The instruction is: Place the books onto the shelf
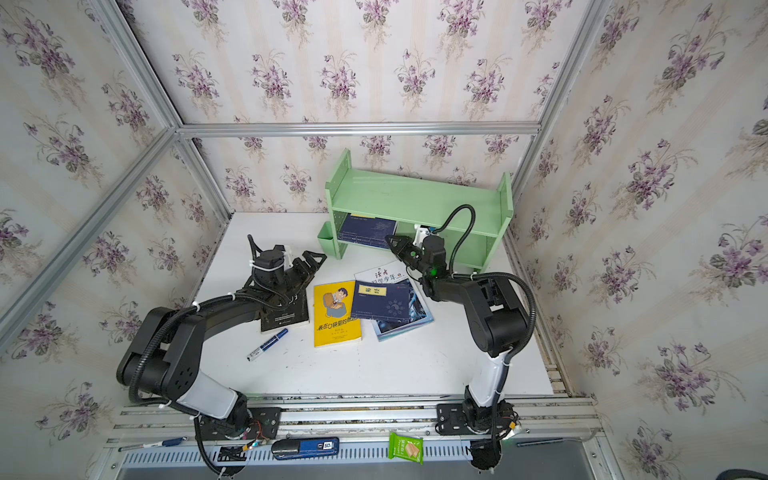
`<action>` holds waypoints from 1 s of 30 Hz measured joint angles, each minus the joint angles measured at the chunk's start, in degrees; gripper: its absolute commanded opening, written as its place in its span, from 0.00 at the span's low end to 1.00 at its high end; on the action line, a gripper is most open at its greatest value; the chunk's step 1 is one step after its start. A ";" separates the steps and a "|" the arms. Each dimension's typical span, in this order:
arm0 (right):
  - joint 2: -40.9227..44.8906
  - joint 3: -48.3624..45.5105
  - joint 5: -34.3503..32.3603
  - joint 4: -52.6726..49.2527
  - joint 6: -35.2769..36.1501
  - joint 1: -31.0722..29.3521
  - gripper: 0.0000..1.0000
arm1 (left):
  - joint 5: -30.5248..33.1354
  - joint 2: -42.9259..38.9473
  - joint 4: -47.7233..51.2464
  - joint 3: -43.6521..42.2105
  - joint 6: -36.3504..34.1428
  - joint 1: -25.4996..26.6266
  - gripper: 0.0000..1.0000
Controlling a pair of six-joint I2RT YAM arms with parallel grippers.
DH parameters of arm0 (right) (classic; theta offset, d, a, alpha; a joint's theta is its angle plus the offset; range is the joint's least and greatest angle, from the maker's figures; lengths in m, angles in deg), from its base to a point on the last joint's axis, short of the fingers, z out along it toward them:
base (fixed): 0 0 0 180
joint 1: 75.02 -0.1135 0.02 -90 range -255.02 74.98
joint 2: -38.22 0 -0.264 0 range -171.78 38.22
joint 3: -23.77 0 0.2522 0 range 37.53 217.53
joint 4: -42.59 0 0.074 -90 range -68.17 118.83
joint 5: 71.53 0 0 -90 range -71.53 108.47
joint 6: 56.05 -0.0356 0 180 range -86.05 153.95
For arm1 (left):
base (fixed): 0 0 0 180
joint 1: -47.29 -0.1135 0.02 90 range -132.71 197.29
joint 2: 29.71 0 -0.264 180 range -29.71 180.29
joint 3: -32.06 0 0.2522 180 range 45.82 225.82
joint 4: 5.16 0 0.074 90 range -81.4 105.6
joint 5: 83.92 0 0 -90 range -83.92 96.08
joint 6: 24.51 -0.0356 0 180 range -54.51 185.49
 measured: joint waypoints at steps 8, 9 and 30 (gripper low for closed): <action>-0.22 0.68 -0.46 -1.20 0.20 -0.50 0.13 | -0.46 1.09 -1.16 0.22 0.66 0.04 0.99; -0.22 0.68 -0.61 -1.22 0.20 -0.50 0.14 | -0.48 1.20 -1.33 0.33 0.81 0.04 0.99; -0.81 0.79 -1.88 -1.49 0.61 -0.61 0.13 | -3.54 10.80 -5.81 12.13 6.08 1.81 0.99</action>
